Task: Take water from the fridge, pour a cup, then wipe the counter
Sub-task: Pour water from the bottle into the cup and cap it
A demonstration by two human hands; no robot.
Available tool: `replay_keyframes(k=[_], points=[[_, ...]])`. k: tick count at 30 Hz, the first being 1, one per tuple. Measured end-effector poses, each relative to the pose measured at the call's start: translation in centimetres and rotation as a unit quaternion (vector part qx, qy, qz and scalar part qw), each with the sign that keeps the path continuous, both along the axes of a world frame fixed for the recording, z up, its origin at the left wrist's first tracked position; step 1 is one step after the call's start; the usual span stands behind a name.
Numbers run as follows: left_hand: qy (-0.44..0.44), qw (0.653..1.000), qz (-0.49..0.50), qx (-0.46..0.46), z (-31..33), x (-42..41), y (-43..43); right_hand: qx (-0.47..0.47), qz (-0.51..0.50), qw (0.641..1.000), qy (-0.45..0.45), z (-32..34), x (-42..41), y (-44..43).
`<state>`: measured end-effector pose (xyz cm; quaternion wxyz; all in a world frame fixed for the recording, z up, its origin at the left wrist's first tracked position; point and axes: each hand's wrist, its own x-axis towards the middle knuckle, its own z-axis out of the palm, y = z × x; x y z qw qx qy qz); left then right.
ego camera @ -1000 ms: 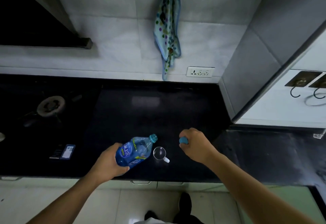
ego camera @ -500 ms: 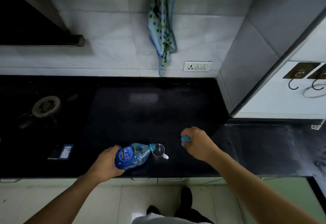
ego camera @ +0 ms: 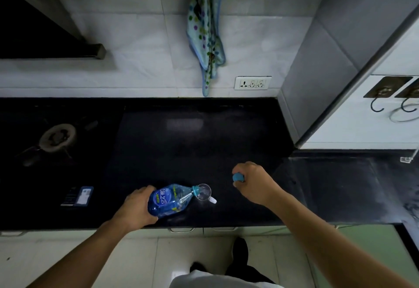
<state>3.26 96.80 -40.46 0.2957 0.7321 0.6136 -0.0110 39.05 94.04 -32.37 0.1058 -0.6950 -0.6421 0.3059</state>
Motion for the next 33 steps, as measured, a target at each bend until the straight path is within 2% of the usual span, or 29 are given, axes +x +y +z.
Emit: replay_keyframes(k=[33], points=[[-0.022,0.999,0.036,-0.022,1.2,0.2,-1.4,-0.011,0.001,1.0,-0.009,0.2,0.3,-0.7]])
